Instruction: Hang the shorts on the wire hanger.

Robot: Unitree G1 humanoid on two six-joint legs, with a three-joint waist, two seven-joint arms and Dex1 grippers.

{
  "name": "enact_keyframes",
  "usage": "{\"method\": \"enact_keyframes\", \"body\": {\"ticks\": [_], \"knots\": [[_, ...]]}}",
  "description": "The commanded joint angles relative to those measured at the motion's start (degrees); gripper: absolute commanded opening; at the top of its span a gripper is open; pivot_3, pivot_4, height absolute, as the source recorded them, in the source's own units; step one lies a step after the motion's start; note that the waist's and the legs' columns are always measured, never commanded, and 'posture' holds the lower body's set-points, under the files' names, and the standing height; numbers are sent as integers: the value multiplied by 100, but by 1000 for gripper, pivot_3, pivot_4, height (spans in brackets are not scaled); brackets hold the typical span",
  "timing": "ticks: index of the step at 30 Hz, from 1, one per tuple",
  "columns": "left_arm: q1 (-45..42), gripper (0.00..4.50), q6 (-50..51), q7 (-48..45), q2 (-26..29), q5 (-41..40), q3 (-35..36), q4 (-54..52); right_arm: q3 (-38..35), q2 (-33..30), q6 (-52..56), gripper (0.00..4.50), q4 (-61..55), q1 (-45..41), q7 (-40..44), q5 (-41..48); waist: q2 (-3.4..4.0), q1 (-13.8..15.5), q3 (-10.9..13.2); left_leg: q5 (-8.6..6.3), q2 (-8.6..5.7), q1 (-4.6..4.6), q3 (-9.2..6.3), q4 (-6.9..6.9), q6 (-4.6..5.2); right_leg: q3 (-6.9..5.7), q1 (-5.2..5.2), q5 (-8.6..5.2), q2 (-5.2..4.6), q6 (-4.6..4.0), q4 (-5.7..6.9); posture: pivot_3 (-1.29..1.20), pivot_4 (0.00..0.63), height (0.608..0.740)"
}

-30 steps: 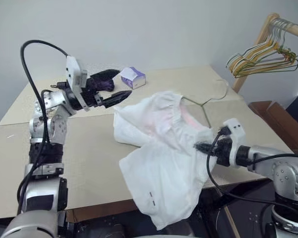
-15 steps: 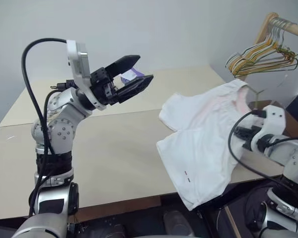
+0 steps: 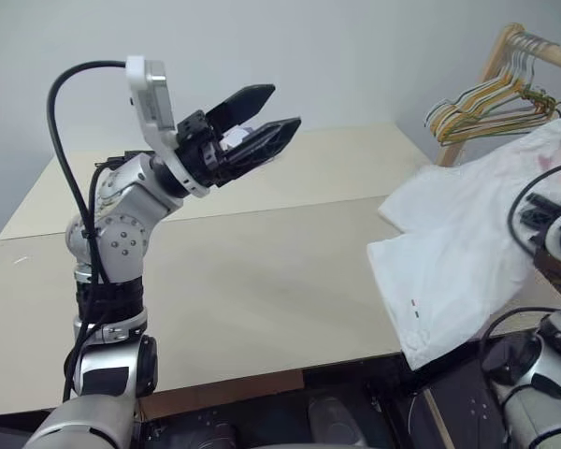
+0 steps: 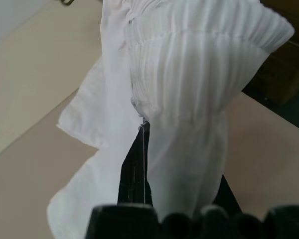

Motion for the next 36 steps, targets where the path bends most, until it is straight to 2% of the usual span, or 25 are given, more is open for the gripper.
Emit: {"method": "enact_keyframes", "body": {"ticks": [1,14,17,22,26,30,36], "knots": [[-44,4480,-80,-74,-7,-69,-4,-119,-491,-249,44,0,270,-536,-253,-298,0,0,0,0,0,0,0,0,0,0,0,-1,0,-2,0,-343,0,740],[43,4480,-124,-219,-56,47,-226,-193,-1515,-425,-197,0,1210,-1204,-992,-1176,2,-146,-1,-1,0,0,8,-2,2,3,0,-3,-2,-6,-3,-348,0,740],[79,4480,-123,-234,-43,62,-250,-219,-1605,-360,-118,0,1201,-1164,-1009,-1239,2,-139,-1,-1,1,0,8,-1,2,2,0,-4,-2,-7,-2,-348,0,740],[112,4480,-108,-250,-24,73,-285,-251,-1357,-148,-138,0,937,-889,-866,-1181,2,-142,-1,-2,1,-2,8,-1,2,1,2,-3,-2,-6,-10,-347,0,740],[125,4500,-108,-260,5,80,-297,-263,-1059,48,-211,1149,572,-689,-808,-1164,2,-155,-1,-2,1,0,8,0,2,1,4,-3,-2,-6,-10,-346,0,740],[140,4500,-99,-261,34,74,-285,-274,-746,211,-512,2571,212,-391,-850,-1220,8,-183,-4,-2,1,3,9,-2,2,1,4,-3,-2,-6,-8,-342,0,740],[175,4500,-103,-336,75,92,-323,-276,788,23,-1901,4478,-286,869,-919,-1613,8,-251,-5,-2,1,3,8,0,2,2,11,-2,-2,-5,-15,-346,0,740]]}}
